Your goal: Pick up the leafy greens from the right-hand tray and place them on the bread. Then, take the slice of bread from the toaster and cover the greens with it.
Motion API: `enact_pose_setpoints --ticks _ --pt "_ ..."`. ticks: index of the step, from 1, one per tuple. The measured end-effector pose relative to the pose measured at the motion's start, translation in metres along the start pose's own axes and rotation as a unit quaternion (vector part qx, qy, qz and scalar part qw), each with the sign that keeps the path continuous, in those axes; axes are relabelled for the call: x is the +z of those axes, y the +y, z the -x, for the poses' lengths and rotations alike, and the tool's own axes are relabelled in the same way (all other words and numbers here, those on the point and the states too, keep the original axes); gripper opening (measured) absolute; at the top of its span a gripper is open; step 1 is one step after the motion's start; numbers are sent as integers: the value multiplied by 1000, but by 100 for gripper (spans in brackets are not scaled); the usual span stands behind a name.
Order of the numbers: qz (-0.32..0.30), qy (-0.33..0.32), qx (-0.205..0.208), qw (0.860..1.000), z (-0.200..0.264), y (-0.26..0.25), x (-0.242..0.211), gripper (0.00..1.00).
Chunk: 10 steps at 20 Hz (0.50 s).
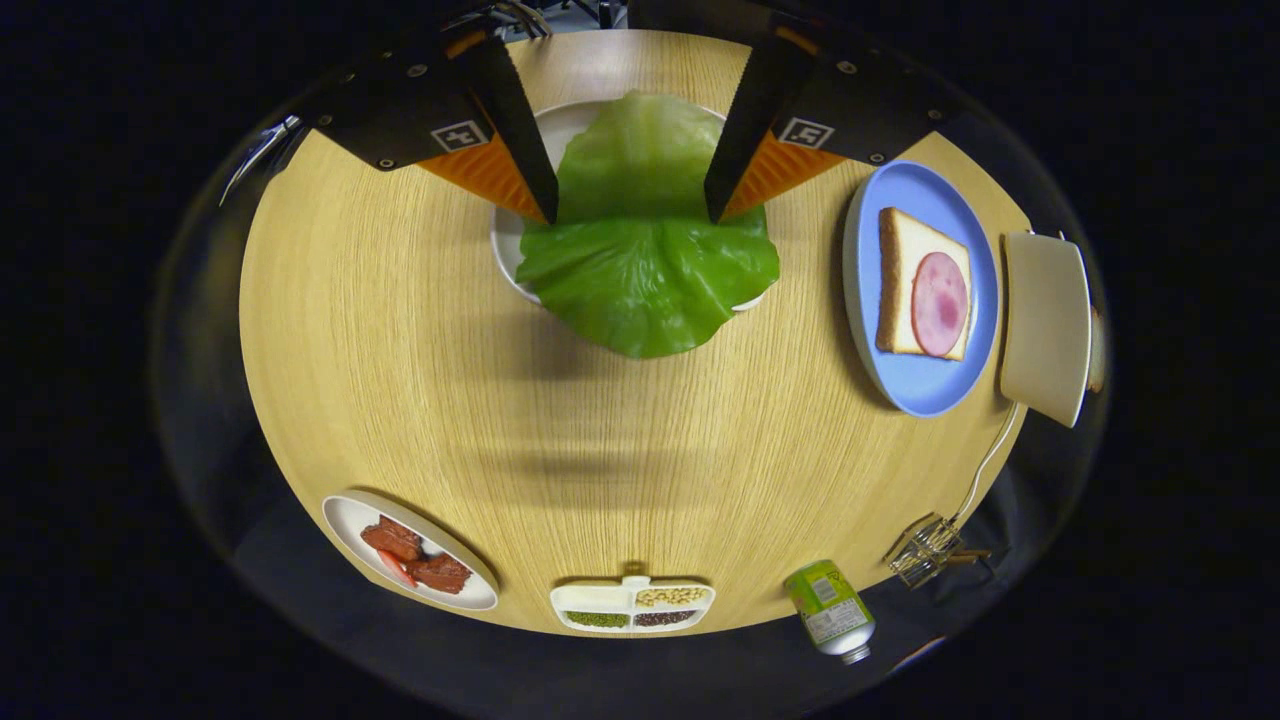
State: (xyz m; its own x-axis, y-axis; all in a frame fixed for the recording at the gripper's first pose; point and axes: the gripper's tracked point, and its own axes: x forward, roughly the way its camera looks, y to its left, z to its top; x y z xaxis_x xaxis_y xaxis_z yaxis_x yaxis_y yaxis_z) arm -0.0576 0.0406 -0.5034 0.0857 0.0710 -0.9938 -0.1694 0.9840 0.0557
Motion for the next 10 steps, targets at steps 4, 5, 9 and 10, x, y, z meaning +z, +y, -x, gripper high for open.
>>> enact_pose_setpoints --ticks 4,5,9,10 --pt "-9 10 -12 1000 -2 -2 -2 76" --pt "-13 14 -13 1000 -3 -2 -4 74" --pt "-47 22 -17 998 -2 -3 -6 56" --pt "-55 21 -16 998 -2 -3 -5 44"
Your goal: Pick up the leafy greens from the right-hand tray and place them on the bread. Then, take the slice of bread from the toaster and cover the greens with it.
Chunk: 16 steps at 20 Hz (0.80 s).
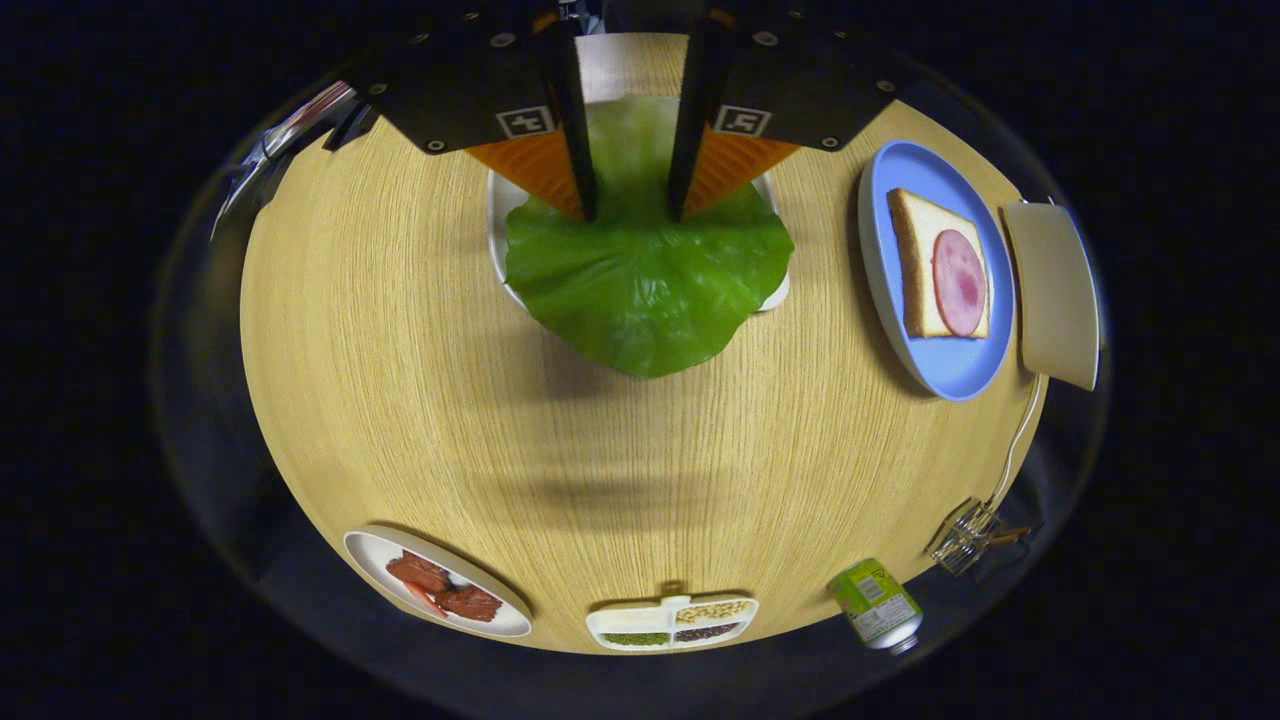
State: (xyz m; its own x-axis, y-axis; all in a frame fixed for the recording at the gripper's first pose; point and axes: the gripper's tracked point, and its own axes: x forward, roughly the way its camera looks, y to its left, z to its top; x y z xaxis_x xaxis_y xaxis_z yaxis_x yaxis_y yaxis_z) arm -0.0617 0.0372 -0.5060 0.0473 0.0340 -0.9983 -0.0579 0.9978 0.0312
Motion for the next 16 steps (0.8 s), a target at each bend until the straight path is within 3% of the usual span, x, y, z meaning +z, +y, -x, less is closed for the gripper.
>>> enact_pose_setpoints --ticks 1,2,6,12,16 --pt "-8 -1 4 1000 0 0 0 36" --pt "-18 -1 13 1000 1 2 -1 21" --pt "-47 -8 45 998 11 9 0 5" --pt "-49 -37 83 995 43 30 7 2" --pt "-42 -38 46 997 38 15 7 1"
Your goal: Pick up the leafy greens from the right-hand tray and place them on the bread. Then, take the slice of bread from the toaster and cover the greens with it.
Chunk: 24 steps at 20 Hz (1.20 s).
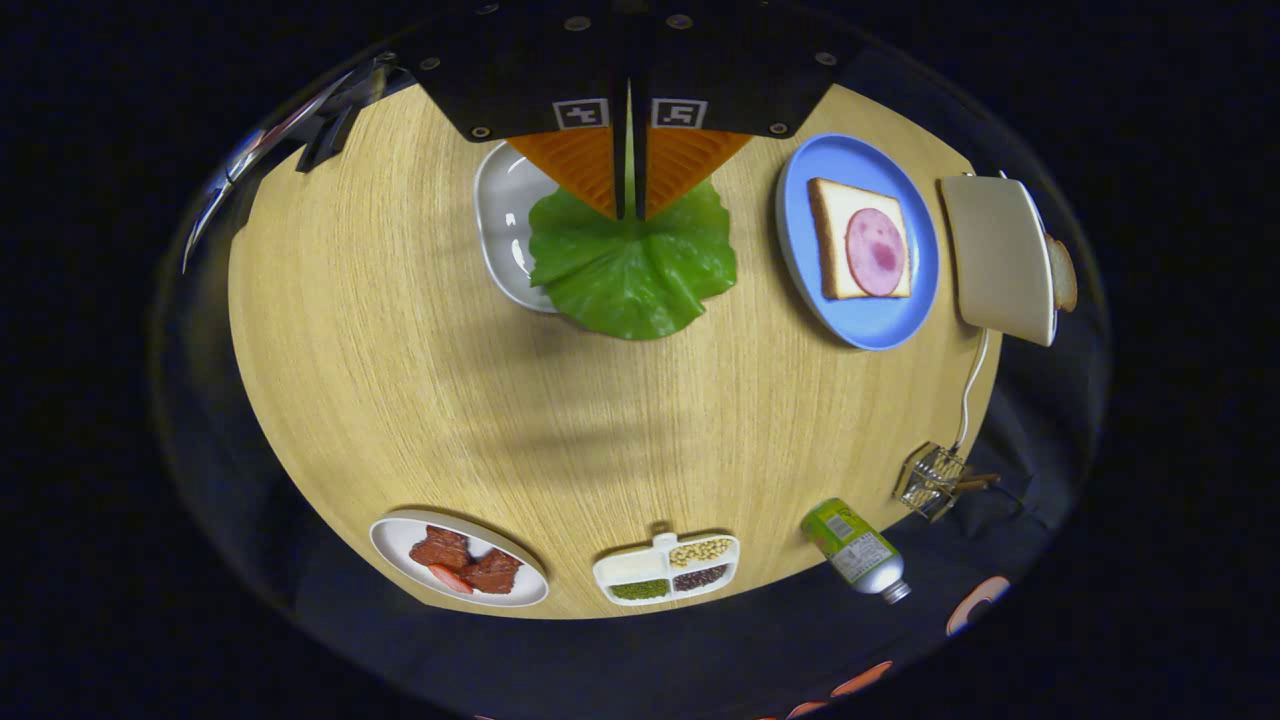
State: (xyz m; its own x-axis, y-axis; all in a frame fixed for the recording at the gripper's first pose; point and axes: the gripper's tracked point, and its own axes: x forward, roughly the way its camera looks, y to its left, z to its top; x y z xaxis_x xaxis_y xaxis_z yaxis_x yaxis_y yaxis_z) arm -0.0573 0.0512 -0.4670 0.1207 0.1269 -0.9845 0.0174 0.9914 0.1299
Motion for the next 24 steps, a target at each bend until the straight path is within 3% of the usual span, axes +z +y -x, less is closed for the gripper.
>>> enact_pose_setpoints --ticks 1,3,7,8,11,15,20,22,24 --pt "-1 6 1 1000 0 1 -3 1" --pt "0 11 1 1000 -4 6 -4 11" --pt "2 14 -25 1000 -22 9 -3 50" --pt "5 23 -30 999 -27 10 -5 55" --pt "13 35 -51 998 -38 8 -12 56" --pt "-3 40 -69 997 -38 1 -11 52" --pt "-15 19 -61 998 -37 -8 -8 10" --pt "-25 20 -42 999 -36 -6 -11 3" --pt "-42 20 -18 999 -28 4 -13 3"
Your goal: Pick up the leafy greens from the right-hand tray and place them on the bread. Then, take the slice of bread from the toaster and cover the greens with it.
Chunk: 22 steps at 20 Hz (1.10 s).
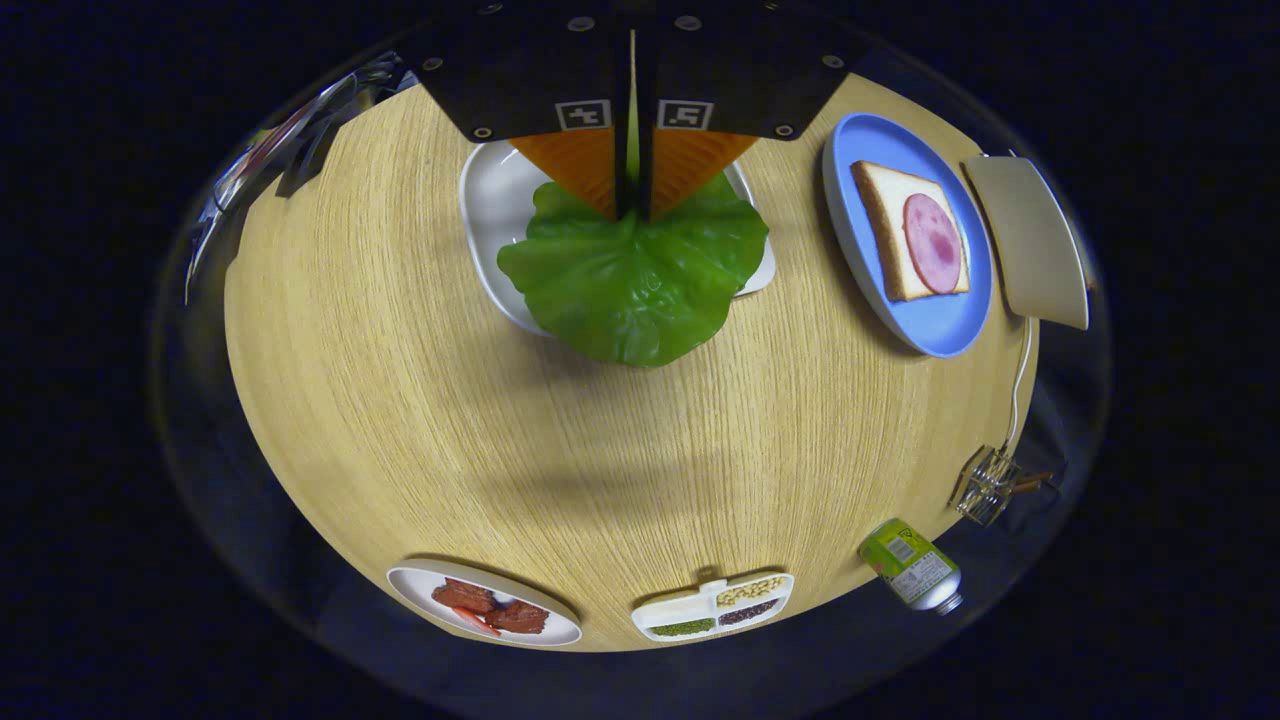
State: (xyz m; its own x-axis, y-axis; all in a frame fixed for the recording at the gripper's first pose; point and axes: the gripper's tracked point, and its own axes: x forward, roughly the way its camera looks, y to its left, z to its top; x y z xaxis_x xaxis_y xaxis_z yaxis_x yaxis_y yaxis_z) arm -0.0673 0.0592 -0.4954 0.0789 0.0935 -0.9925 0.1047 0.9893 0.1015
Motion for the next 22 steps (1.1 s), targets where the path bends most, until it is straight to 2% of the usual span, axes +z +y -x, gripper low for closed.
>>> enact_pose_setpoints --ticks 7,12,19,22 --pt "-4 -42 54 998 45 37 16 3" --pt "17 -59 87 994 72 72 20 2" --pt "57 -51 123 990 75 131 6 3" --pt "82 -48 125 988 68 156 3 3"
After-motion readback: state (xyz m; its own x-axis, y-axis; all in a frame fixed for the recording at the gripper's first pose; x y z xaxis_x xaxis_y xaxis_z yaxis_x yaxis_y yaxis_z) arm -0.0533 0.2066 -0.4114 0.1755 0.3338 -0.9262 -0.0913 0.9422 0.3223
